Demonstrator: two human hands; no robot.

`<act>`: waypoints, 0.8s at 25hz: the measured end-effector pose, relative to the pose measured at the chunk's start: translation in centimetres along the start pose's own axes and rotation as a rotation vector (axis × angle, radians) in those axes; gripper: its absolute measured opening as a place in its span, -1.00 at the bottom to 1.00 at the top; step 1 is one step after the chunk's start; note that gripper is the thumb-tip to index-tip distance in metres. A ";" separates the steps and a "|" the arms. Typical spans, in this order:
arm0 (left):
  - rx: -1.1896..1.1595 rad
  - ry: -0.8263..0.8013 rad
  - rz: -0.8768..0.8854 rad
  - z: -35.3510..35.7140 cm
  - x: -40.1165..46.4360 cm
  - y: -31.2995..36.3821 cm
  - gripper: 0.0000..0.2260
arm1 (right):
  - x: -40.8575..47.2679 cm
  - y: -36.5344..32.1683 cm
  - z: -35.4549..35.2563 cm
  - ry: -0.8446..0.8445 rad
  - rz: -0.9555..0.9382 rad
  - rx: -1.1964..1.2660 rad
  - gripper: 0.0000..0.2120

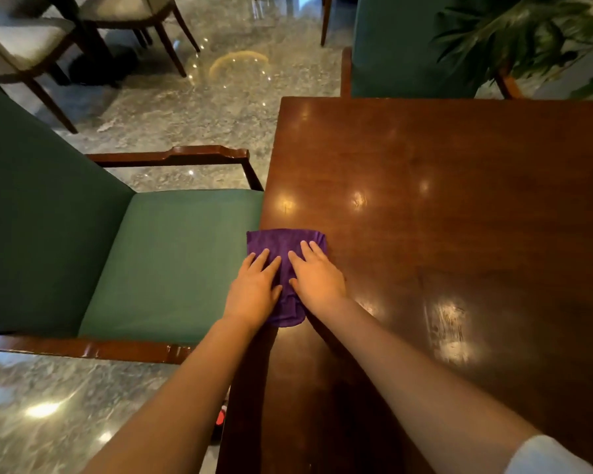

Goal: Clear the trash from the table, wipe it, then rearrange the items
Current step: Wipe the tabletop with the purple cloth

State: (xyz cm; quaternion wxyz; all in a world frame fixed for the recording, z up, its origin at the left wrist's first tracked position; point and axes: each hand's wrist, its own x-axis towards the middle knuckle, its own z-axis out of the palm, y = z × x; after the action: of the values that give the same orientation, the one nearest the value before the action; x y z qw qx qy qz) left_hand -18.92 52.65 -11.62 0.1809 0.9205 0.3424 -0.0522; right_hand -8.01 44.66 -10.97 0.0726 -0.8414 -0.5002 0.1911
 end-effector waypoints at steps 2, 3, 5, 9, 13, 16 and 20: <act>-0.036 0.094 -0.002 0.0 -0.3 0.4 -0.59 | -0.4 -0.1 0.6 0.080 -0.004 0.038 -0.58; -0.052 0.117 -0.002 -0.2 -0.5 0.7 -0.66 | -0.7 0.0 0.9 0.118 -0.012 0.065 -0.65; -0.048 0.141 0.009 -0.6 -0.8 1.5 -0.77 | -1.4 0.4 1.2 0.152 -0.037 0.145 -0.72; -0.136 0.235 0.062 -0.9 -2.6 5.3 -0.81 | -4.9 2.7 -0.3 0.234 -0.004 0.361 -0.73; -0.226 0.277 0.215 -0.5 -5.9 13.5 -0.78 | -12.6 7.9 -3.0 0.485 0.072 0.393 -0.75; -0.298 0.252 0.316 0.7 -8.9 20.3 -0.77 | -19.5 12.8 -5.3 0.551 0.142 0.330 -0.74; -0.336 0.200 0.479 3.1 -12.0 29.0 -0.76 | -28.2 19.3 -8.3 0.534 0.231 0.245 -0.73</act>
State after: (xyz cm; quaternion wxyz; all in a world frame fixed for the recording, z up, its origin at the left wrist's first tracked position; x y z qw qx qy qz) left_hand -9.14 23.87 -3.18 0.3029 0.9328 0.1358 0.1402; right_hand -1.04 11.23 -2.36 0.2800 -0.8981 -0.3379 0.0292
